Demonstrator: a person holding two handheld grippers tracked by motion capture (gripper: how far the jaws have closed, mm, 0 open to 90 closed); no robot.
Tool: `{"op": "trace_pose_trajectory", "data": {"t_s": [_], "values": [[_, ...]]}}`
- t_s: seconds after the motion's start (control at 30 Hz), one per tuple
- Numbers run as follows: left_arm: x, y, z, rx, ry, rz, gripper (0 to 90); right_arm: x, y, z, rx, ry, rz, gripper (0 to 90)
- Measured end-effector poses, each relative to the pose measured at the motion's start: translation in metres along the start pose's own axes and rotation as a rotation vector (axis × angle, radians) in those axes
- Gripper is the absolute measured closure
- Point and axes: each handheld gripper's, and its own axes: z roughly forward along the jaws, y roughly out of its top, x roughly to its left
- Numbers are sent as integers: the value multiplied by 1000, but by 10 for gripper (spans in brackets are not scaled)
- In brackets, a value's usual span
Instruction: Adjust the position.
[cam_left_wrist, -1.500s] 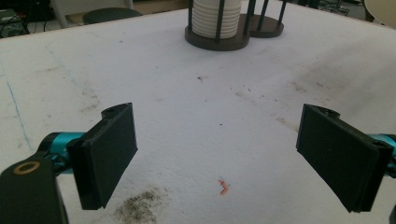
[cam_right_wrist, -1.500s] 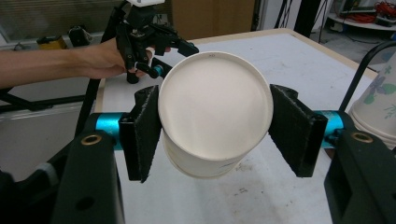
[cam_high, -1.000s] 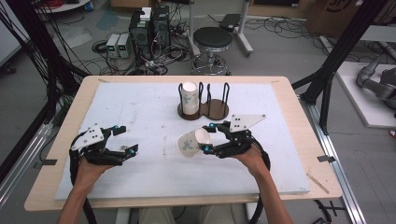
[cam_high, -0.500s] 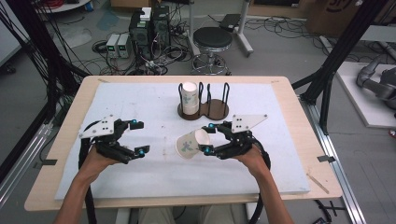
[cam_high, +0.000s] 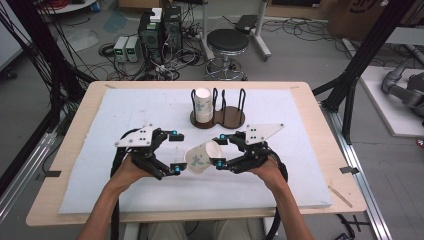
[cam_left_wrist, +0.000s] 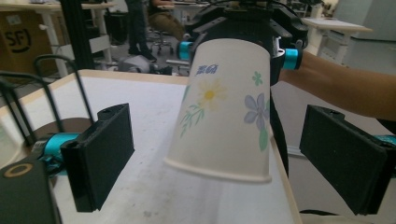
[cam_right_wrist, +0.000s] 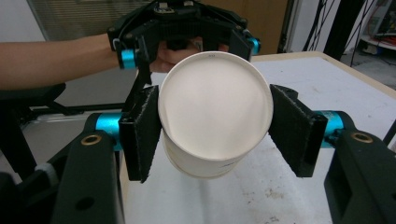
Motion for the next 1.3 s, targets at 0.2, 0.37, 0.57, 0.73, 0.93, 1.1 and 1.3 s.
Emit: {"op": "trace_pose_trajectory", "data": {"t_s": [0.2, 0.37, 0.57, 0.73, 0.93, 1.1, 1.3], "values": [[-1, 2, 23, -6, -37, 2, 98, 1, 1, 0, -13, 13, -6, 380], [-1, 1, 31, 3, -49, 3, 99, 2, 1, 0, -17, 15, -6, 380], [1, -6, 39, 25, -54, -9, 99, 2, 2, 1, -21, 24, -2, 380], [1, -9, 41, 40, -57, -13, 104, 4, 2, 2, -21, 35, 0, 380], [0, -9, 40, 51, -67, 0, 130, 4, 2, 0, -33, 29, -8, 380], [-1, -9, 40, 57, -81, 17, 186, 5, 3, -3, -44, 36, 4, 380], [-2, -9, 39, 59, -87, 35, 242, 4, 2, -4, -45, 40, 7, 381]]}}
